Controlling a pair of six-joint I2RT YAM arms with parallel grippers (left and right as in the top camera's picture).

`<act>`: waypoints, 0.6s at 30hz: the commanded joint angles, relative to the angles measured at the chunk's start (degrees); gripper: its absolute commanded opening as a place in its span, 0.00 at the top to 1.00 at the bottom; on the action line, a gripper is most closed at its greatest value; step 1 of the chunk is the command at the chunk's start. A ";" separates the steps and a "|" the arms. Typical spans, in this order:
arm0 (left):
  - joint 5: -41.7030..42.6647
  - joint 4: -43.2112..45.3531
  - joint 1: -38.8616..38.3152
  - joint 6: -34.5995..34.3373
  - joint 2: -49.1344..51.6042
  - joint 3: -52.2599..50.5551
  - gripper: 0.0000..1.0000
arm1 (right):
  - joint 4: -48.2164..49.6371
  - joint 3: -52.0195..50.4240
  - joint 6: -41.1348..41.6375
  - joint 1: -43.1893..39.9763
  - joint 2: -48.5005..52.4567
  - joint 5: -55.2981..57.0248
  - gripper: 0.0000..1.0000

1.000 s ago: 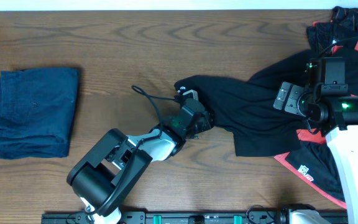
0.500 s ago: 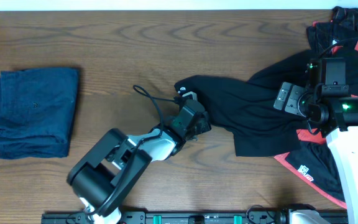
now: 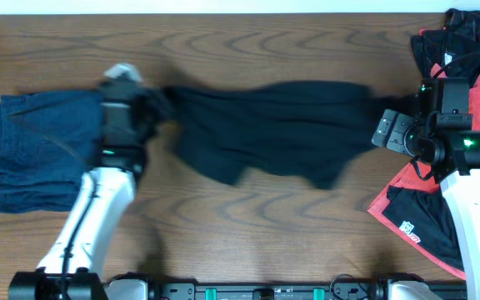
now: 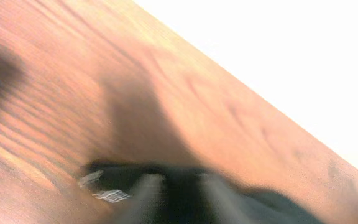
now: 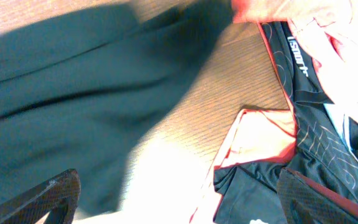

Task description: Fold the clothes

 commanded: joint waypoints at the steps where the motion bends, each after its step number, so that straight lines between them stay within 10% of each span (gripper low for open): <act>1: 9.29 -1.84 4.13 2.19 2.36 0.83 0.07 | -0.09 0.59 1.01 -0.37 -0.90 0.61 0.01; 18: 20.52 -36.94 -9.09 2.19 6.93 0.33 0.04 | -0.31 0.57 0.74 -0.37 -0.81 0.81 0.01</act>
